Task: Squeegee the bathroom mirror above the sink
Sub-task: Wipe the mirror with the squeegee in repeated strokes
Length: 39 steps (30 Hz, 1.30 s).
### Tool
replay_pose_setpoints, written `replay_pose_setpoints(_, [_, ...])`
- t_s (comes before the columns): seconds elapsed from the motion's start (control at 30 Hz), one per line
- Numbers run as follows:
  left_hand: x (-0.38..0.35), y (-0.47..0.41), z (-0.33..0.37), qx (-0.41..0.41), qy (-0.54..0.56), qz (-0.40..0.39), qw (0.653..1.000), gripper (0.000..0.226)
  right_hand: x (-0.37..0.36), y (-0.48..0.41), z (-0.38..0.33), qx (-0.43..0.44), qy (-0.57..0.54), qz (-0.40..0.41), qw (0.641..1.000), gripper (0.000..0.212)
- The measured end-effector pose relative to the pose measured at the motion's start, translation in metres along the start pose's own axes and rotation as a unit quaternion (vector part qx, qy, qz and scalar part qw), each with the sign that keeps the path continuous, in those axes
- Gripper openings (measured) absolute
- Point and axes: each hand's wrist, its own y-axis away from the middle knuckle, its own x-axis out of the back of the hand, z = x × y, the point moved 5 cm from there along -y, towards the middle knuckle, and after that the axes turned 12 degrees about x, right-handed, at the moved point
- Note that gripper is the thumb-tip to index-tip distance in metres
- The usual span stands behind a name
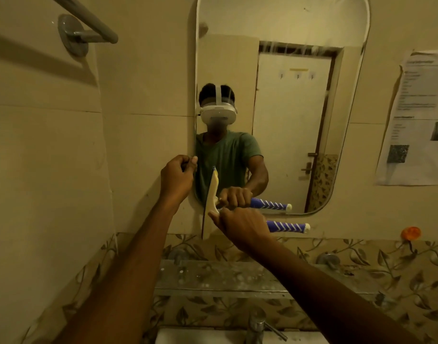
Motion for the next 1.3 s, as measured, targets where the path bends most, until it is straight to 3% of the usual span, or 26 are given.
replay_pose_setpoints(0.37, [-0.009, 0.008, -0.002, 0.034, 0.044, 0.065, 0.996, 0.026, -0.001, 0.071, 0.107, -0.021, 0.017, -0.055, 0.998, 0.036])
replay_pose_setpoints(0.77, [-0.013, 0.019, -0.007, 0.073, 0.042, 0.095, 0.992, 0.029, 0.007, 0.027, 0.056, 0.037, 0.018, 0.001, 0.999, 0.056])
replay_pose_setpoints(1.03, [-0.013, 0.018, -0.008, 0.052, 0.025, 0.114, 0.992, 0.027, 0.006, 0.102, 0.146, -0.012, 0.045, -0.059, 0.997, 0.028])
replay_pose_setpoints(1.13, [-0.01, 0.018, -0.005, 0.04, 0.021, 0.104, 0.994, 0.016, 0.007, 0.106, 0.146, -0.013, 0.055, -0.055, 0.997, 0.033])
replay_pose_setpoints(1.3, [0.002, 0.01, 0.005, 0.055, 0.065, 0.085, 0.993, 0.024, 0.028, 0.052, 0.097, 0.034, -0.011, -0.002, 0.999, 0.054])
